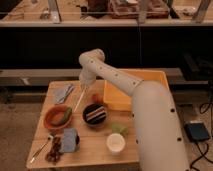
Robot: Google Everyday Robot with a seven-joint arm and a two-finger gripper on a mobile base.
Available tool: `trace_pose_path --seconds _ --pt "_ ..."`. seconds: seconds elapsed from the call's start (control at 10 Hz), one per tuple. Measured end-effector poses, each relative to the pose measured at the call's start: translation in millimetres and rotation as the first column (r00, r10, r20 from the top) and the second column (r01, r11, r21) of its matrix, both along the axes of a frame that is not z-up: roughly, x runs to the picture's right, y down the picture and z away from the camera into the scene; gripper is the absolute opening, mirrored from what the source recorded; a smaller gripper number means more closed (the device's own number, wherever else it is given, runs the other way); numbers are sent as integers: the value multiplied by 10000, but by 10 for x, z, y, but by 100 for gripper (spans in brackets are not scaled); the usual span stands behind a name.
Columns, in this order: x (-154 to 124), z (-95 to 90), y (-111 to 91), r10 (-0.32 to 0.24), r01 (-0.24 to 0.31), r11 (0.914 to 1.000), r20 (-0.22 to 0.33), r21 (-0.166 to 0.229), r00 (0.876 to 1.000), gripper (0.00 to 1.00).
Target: Place brush in table surface
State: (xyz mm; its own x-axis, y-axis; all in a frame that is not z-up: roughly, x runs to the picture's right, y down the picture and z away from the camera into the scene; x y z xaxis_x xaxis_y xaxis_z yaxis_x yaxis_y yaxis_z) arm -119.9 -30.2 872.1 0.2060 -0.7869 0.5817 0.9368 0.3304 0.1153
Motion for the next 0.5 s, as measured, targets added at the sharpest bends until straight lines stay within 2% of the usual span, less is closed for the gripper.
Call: trace_pose_path --seconds 0.3,0.5 --pt "51 -517 -533 -145 115 9962 333 862 9993 0" --pt "143 -777 -807 -265 204 9910 445 1320 9987 0"
